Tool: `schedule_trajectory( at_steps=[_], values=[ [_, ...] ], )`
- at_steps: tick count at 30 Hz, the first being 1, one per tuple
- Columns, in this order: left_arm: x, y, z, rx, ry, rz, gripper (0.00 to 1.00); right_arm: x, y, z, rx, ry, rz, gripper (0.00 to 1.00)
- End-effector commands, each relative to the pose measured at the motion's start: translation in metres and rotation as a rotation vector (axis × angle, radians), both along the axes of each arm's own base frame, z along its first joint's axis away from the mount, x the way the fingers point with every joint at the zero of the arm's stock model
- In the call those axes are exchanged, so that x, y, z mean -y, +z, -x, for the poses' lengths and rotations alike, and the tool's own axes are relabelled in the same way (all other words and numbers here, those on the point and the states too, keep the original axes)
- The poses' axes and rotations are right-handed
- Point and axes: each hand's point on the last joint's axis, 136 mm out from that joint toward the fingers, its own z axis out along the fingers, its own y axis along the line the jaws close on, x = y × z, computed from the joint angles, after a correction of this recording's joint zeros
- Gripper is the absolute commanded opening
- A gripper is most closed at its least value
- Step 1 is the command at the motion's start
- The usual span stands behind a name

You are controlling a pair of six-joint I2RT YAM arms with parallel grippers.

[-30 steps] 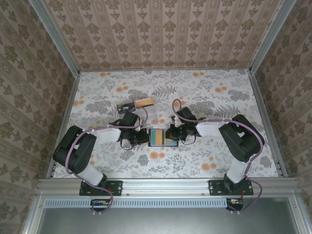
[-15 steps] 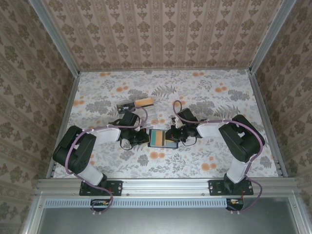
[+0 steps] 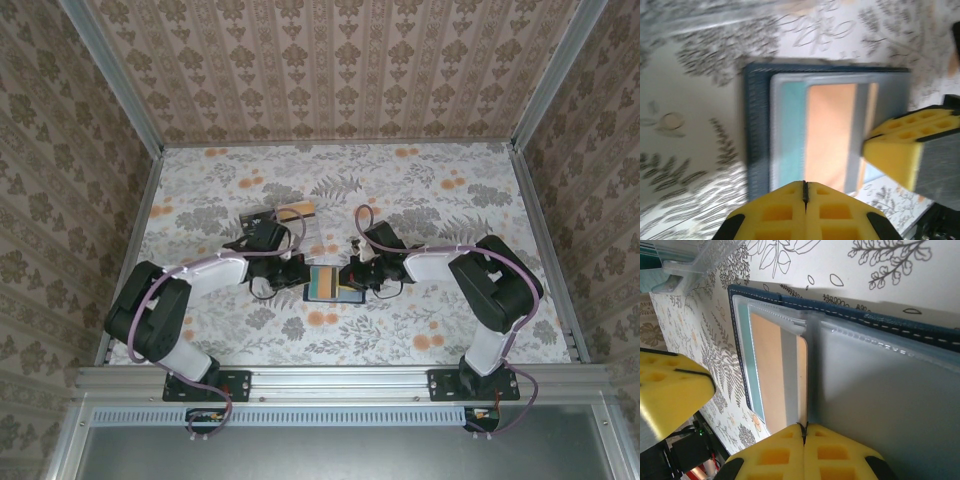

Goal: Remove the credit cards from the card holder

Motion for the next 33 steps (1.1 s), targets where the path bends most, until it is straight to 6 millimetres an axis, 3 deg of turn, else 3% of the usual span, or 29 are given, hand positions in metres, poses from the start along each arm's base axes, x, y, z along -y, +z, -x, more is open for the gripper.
schedule_trajectory(
  at_steps=[1,7,16,29,33],
  values=[
    [0.009,-0.001,-0.001,0.004,-0.034,-0.010,0.00,-0.005,-0.004,0.000,-0.020,0.003,-0.008,0.00],
    [0.016,-0.019,0.002,-0.030,-0.043,-0.029,0.00,-0.008,-0.006,-0.002,-0.023,0.006,-0.008,0.00],
    [-0.004,-0.045,0.010,-0.089,-0.022,-0.143,0.00,0.000,-0.011,0.001,-0.032,0.000,-0.004,0.00],
    [-0.015,-0.053,0.015,-0.109,-0.010,-0.195,0.00,0.015,-0.012,0.003,-0.043,-0.024,-0.009,0.00],
    [-0.015,-0.054,0.016,-0.114,-0.013,-0.193,0.00,0.017,-0.011,0.003,-0.041,-0.027,-0.009,0.06]
  ],
)
